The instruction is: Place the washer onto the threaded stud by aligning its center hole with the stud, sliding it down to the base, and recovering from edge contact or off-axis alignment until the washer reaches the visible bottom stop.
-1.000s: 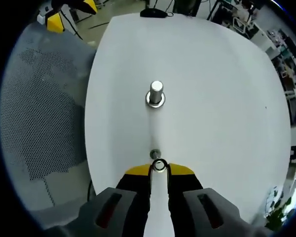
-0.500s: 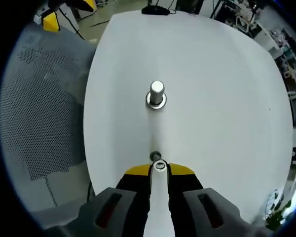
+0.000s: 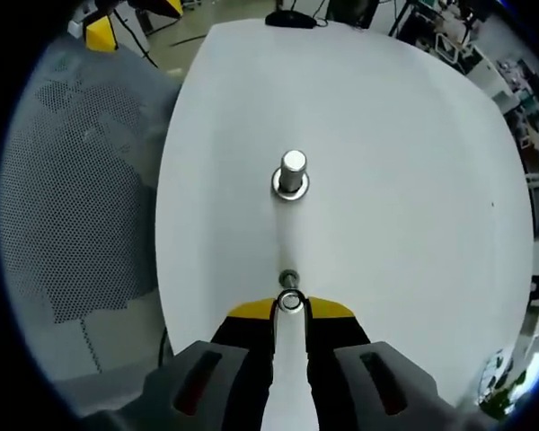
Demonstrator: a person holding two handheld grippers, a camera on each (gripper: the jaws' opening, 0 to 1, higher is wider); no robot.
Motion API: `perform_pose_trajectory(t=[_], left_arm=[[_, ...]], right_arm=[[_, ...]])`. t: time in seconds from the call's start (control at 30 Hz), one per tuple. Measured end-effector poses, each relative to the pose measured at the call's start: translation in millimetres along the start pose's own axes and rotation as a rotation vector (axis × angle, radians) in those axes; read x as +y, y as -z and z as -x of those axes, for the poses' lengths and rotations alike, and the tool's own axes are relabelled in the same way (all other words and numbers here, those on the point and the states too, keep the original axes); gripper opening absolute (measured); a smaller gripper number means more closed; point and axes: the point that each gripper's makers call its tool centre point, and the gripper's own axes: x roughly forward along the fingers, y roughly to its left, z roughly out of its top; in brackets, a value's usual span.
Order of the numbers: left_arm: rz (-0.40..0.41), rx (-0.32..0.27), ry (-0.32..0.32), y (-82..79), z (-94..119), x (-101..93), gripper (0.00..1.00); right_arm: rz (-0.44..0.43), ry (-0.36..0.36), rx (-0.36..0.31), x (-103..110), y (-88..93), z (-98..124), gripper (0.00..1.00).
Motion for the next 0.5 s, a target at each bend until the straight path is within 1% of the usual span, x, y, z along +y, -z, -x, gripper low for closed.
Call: perform_pose_trajectory(t=[0.1,0.5], left_arm=[[-0.001,0.002,-0.002,0.3,0.0,0.3,0.41],[-0.007,0.01,-0.01,1.4,-0.1,1.4,0.41]], right_arm=[[0.003,0.01,-0.005,-1.9,-0.5,0.4,0.13],[0.011,0.009,-0.012,-1.7,-8.0,-1.5,0.13]])
